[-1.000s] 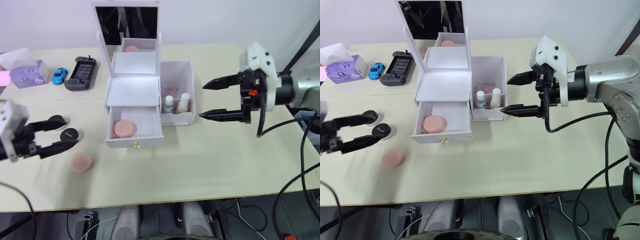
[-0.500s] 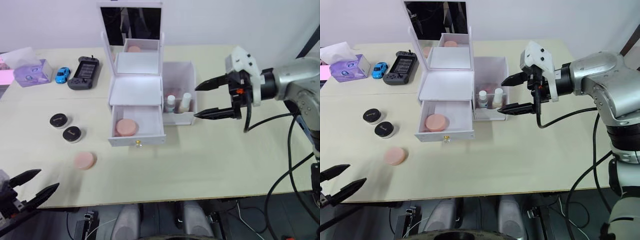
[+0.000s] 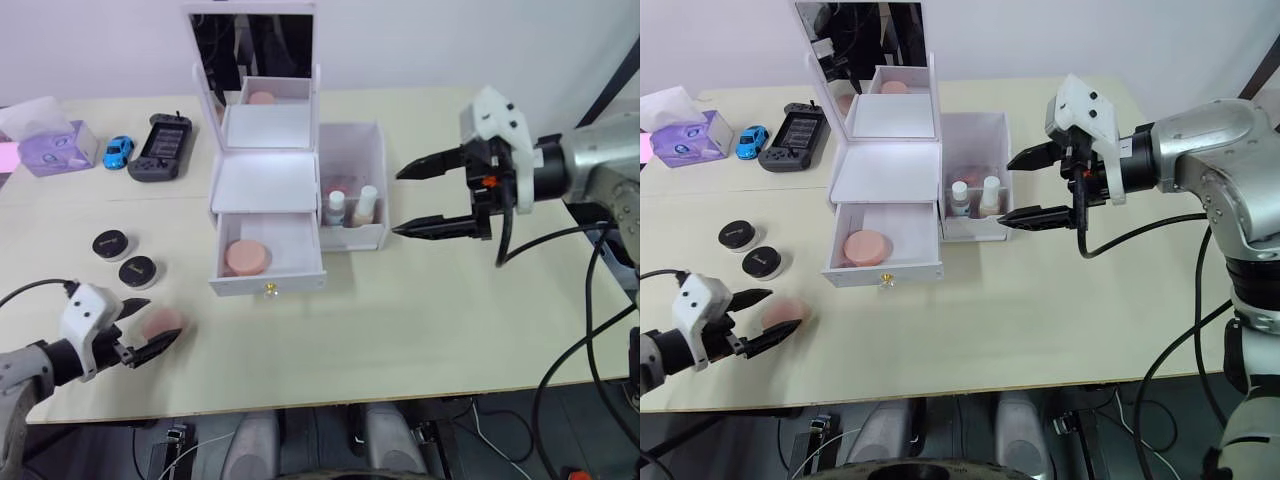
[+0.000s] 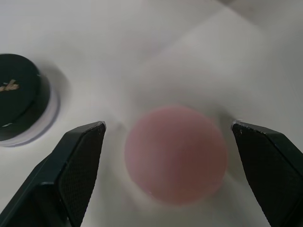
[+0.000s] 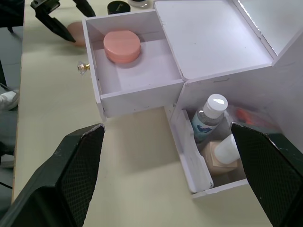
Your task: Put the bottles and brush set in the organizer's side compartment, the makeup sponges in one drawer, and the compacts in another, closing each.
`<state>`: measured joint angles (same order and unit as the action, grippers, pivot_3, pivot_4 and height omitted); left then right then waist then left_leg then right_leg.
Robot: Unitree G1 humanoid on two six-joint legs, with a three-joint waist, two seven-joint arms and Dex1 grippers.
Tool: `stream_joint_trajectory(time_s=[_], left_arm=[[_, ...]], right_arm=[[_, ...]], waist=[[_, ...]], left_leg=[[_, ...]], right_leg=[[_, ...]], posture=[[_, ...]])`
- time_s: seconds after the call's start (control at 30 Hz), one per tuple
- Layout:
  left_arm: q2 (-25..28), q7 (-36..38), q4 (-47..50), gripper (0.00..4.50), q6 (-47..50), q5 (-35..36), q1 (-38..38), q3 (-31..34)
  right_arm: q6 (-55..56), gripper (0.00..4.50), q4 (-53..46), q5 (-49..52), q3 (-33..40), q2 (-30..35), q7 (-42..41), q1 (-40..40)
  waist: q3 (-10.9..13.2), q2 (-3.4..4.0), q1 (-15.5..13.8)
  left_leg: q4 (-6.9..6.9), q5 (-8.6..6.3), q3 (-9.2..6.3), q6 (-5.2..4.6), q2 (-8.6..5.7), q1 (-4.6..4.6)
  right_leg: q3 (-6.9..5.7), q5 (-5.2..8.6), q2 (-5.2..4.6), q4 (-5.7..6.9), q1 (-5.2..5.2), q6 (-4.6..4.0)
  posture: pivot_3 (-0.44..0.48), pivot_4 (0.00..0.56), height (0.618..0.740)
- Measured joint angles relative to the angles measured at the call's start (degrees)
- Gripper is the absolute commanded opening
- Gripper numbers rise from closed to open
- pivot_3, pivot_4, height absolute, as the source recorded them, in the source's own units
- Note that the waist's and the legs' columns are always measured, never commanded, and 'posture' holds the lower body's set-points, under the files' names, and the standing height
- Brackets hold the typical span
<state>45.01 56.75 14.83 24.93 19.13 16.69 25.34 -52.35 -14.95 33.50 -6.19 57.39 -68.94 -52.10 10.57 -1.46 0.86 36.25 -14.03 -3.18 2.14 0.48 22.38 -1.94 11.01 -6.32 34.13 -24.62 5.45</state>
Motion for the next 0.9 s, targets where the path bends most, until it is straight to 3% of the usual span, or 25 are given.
stream_joint_trajectory(time_s=[0.27, 0.37, 0.43, 0.7, 0.9], left_arm=[[4.0, 0.3, -0.6, 4.46, 1.1, -1.1, 1.2, -1.9], [4.9, 0.3, -1.8, 3.63, 1.1, -1.4, 0.4, -2.1], [5.3, 0.2, -2.5, 2.68, 1.3, -1.5, -0.8, -2.9], [5.5, -0.6, -3.4, 2.66, 3.5, -1.1, -5.6, -5.8], [6.0, -0.6, -3.7, 2.66, 5.9, 2.4, -9.2, -2.9]], right_arm=[[-1.5, 4.5, -1.2, 0.6, 0.7, 0.0, 1.2, 0.3], [-1.8, 4.5, -1.2, 0.6, 0.7, 0.0, 1.6, 0.3], [-1.9, 4.5, -1.2, 0.6, 0.7, 0.0, 1.7, 0.3], [-2.0, 4.5, -1.8, 0.6, 0.7, 0.0, 2.1, 0.3], [-2.0, 4.5, -1.9, 0.8, 0.8, 0.0, 2.2, 0.3]], waist=[[0.0, 0.01, -0.1], [0.0, 0.02, -0.1], [0.0, 0.02, -0.2], [0.0, 0.02, -0.2], [0.0, 0.02, -0.1]], left_leg=[[-0.04, 0.0, 0.01, 0.0, 0.12, 0.01], [-0.03, 0.0, 0.01, 0.01, 0.13, 0.01], [-0.02, 0.0, 0.01, 0.01, 0.13, 0.01], [-0.04, 0.0, 0.01, 0.0, 0.14, 0.02], [-0.05, 0.0, -0.01, 0.0, 0.33, 0.02]], right_leg=[[0.0, -0.01, 0.1, -0.01, -0.06, -0.02], [-0.01, -0.01, 0.11, -0.01, -0.07, -0.03], [0.0, -0.01, 0.11, -0.01, -0.06, -0.03], [0.0, -0.02, 0.14, -0.02, -0.06, -0.05], [0.0, -0.05, 0.36, -0.03, -0.09, -0.11]], posture=[[0.0, 0.15, 0.74], [0.0, 0.15, 0.74], [0.0, 0.15, 0.74], [0.0, 0.15, 0.74], [0.0, 0.15, 0.74]])
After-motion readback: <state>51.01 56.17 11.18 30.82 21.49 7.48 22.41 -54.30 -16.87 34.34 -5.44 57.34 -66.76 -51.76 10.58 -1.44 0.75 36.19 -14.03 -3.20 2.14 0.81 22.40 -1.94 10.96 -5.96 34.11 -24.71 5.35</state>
